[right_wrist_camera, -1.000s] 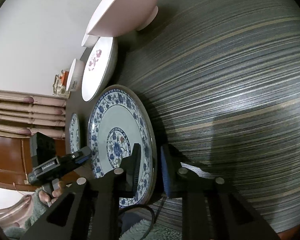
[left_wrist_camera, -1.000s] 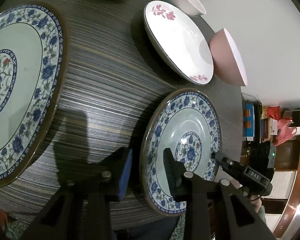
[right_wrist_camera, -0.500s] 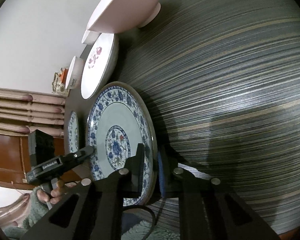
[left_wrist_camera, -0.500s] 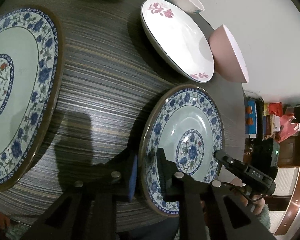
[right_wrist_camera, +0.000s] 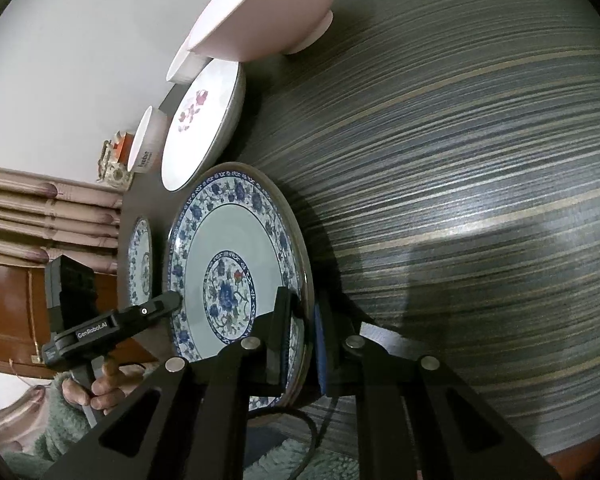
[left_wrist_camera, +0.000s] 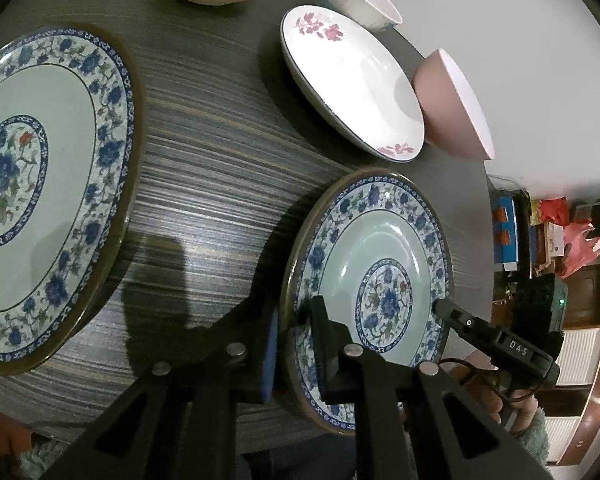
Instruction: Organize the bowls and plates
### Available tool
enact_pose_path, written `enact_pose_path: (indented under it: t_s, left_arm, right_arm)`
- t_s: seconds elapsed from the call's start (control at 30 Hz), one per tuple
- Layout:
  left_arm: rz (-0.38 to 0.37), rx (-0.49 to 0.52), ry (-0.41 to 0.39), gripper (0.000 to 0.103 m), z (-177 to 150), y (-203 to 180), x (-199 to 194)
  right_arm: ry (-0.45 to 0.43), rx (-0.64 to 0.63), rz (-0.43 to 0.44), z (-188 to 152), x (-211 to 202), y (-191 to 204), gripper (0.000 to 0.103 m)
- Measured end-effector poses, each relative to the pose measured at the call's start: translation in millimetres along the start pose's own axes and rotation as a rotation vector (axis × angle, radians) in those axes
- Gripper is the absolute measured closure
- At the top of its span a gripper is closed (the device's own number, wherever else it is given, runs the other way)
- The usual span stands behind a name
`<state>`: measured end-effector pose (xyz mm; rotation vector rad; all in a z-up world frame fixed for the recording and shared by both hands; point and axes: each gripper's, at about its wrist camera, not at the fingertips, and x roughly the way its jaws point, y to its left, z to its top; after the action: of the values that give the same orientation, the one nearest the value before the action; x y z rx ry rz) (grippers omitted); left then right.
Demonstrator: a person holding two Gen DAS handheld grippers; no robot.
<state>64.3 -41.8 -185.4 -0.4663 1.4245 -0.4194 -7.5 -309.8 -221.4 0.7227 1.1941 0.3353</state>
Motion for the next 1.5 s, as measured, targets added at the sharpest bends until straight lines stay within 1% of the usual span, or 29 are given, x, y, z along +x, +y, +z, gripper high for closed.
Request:
enact_pose_path:
  t_s: [0.1, 0.33, 0.5, 0.87, 1.0, 1.17, 1.5]
  left_arm:
    - [0.001, 0.014, -0.010, 0.090, 0, -2, -5]
    - [-0.005, 0.009, -0.011, 0.090, -1, 3, -11]
    - [-0.003, 0.009, -0.027, 0.090, -4, 5, -18]
    - [-0.009, -0.007, -0.075, 0.090, -3, 18, -43]
    - [-0.005, -0.015, -0.107, 0.090, 1, 27, -59]
    - [0.001, -0.033, -0.150, 0.090, 7, 47, -84]
    - [0.058, -0.075, -0.243, 0.090, 20, 98, -140]
  right_arm:
    - [-0.006, -0.003, 0.003, 0, -2, 1, 0.091]
    - [-0.001, -0.020, -0.001, 2, -6, 3, 0.091]
    - [-0.002, -0.033, 0.001, 0, -7, 9, 0.091]
    - [0.017, -0.073, 0.013, -5, 0, 34, 0.091]
    - [0.020, -0.093, 0.020, -2, 5, 50, 0.091]
    - [0.033, -0.123, 0.033, 2, 18, 77, 0.091]
    - [0.067, -0.206, 0.071, 15, 58, 149, 0.091]
